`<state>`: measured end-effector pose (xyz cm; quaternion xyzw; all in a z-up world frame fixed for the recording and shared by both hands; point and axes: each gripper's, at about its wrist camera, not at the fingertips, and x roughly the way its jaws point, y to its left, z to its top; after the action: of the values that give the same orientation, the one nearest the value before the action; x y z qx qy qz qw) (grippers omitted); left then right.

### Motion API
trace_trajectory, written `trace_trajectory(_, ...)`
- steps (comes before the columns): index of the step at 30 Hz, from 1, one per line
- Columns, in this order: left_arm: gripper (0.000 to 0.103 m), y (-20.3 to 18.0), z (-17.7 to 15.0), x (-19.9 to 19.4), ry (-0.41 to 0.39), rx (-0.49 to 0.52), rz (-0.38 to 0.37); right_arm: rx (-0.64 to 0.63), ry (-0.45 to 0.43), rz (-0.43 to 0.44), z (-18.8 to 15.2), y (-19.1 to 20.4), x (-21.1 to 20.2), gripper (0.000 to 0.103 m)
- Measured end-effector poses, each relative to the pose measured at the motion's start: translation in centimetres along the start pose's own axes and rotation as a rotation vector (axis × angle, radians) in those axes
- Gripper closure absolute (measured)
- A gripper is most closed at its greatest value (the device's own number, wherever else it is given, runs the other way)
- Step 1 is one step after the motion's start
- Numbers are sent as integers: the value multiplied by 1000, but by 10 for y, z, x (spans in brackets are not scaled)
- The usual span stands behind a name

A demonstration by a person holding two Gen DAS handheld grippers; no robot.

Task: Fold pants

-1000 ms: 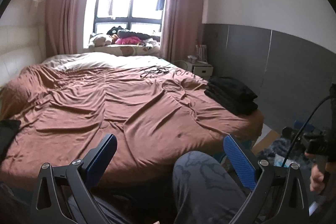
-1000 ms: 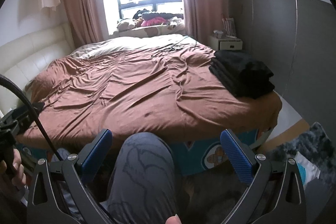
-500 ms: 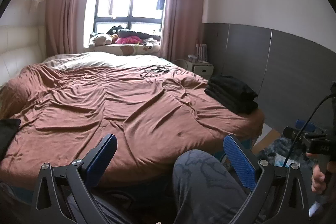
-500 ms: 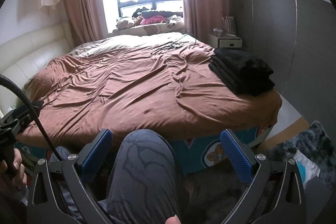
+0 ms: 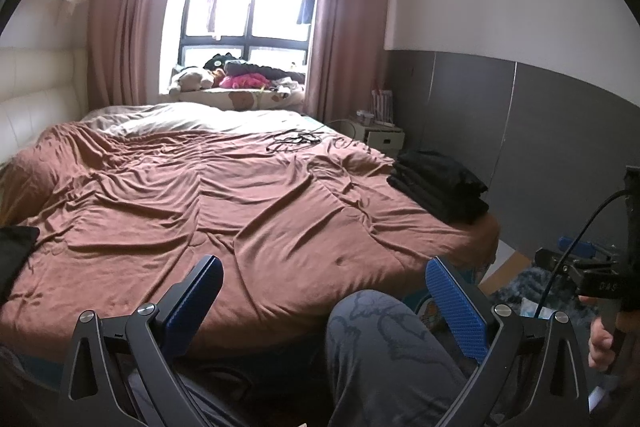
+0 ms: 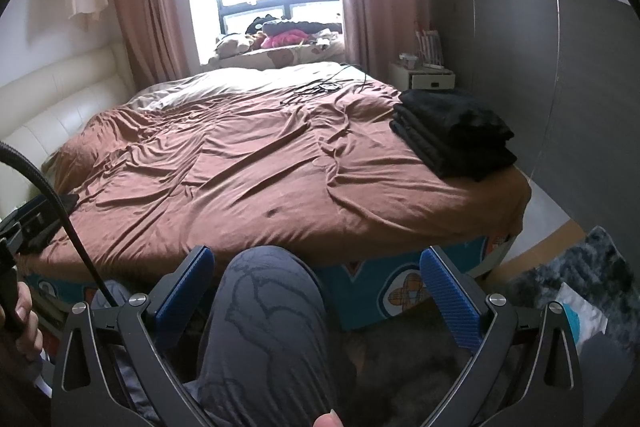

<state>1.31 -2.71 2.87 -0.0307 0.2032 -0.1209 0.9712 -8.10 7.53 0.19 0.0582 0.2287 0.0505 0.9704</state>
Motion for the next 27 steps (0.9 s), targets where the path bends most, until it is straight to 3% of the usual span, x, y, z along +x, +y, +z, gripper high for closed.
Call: trace_trajectory(27, 0, -1, 4, -5, -10, 7, -5, -5, -5, 14, 2, -12, -4, 0)
